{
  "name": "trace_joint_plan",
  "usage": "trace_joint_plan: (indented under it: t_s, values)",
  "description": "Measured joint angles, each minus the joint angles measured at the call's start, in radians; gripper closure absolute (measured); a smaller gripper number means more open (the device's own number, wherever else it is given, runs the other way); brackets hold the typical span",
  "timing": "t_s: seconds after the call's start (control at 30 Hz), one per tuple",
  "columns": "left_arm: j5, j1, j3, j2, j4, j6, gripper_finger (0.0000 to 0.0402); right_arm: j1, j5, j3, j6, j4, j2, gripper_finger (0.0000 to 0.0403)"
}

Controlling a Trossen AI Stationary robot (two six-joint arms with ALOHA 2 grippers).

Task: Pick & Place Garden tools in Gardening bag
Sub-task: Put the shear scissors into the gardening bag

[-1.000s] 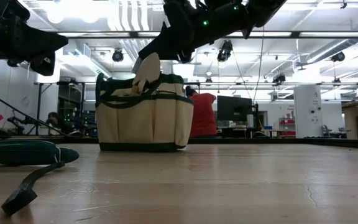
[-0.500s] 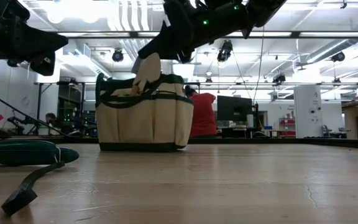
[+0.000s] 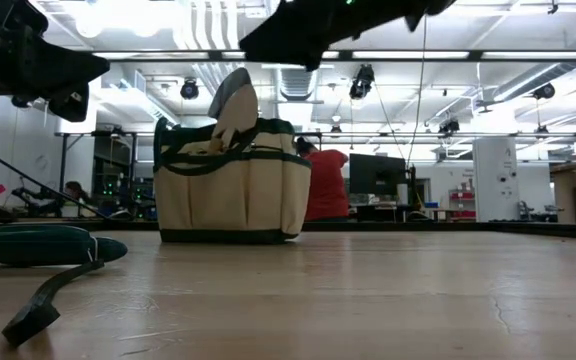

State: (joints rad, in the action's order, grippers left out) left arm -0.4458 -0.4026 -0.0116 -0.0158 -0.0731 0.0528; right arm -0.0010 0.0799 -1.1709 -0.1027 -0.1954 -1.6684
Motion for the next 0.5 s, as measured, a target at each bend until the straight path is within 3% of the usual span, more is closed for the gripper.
trace_joint_plan:
  t_s: [0.27, 0.5]
  values:
    - [0.0, 0.0, 0.0, 0.0, 0.001, 0.0, 0.039, 0.022, -0.084, 0.035, 0.056, 0.222, 0.113, 0.023]
    - [0.0, 0.0, 0.0, 0.0, 0.002, 0.0, 0.039, 0.108, -0.158, 0.17, 0.114, 0.235, 0.224, 0.0243]
